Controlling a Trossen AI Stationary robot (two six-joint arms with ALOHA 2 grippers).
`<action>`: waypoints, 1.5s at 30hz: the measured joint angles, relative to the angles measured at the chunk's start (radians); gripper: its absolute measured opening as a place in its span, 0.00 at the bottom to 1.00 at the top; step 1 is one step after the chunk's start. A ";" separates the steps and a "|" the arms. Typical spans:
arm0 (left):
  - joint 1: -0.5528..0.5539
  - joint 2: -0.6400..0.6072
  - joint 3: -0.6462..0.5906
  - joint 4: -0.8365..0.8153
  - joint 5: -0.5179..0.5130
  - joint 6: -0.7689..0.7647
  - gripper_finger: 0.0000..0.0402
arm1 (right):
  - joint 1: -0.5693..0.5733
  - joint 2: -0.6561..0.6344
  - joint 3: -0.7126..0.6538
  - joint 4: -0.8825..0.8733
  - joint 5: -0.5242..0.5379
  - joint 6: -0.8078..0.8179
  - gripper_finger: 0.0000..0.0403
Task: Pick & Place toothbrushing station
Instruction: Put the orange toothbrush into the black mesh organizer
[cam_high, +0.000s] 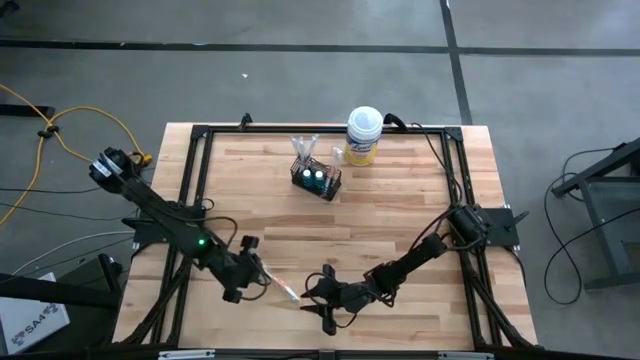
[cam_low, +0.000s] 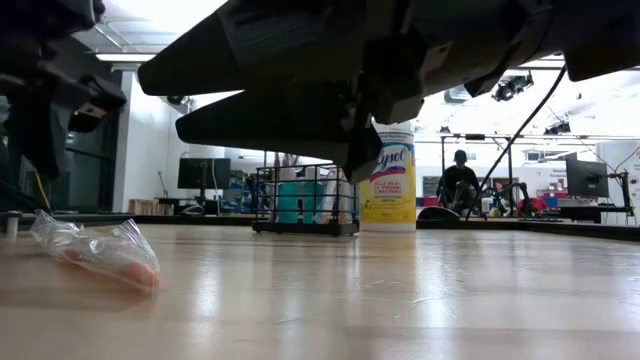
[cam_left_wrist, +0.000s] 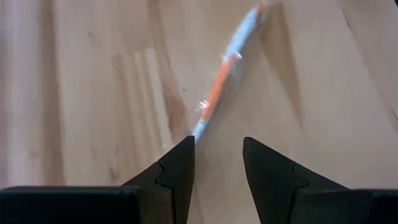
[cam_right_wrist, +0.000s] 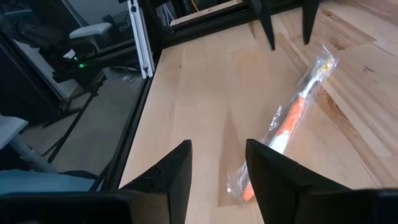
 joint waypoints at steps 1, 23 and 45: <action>0.006 0.015 0.000 0.006 0.010 0.010 0.33 | 0.000 0.000 0.000 0.002 0.000 0.000 0.35; 0.111 0.207 0.000 0.098 0.095 0.110 0.33 | 0.000 0.000 0.000 0.022 -0.005 0.023 0.35; 0.111 0.208 0.001 0.100 0.093 0.149 0.02 | 0.000 0.000 0.000 0.022 -0.011 0.027 0.35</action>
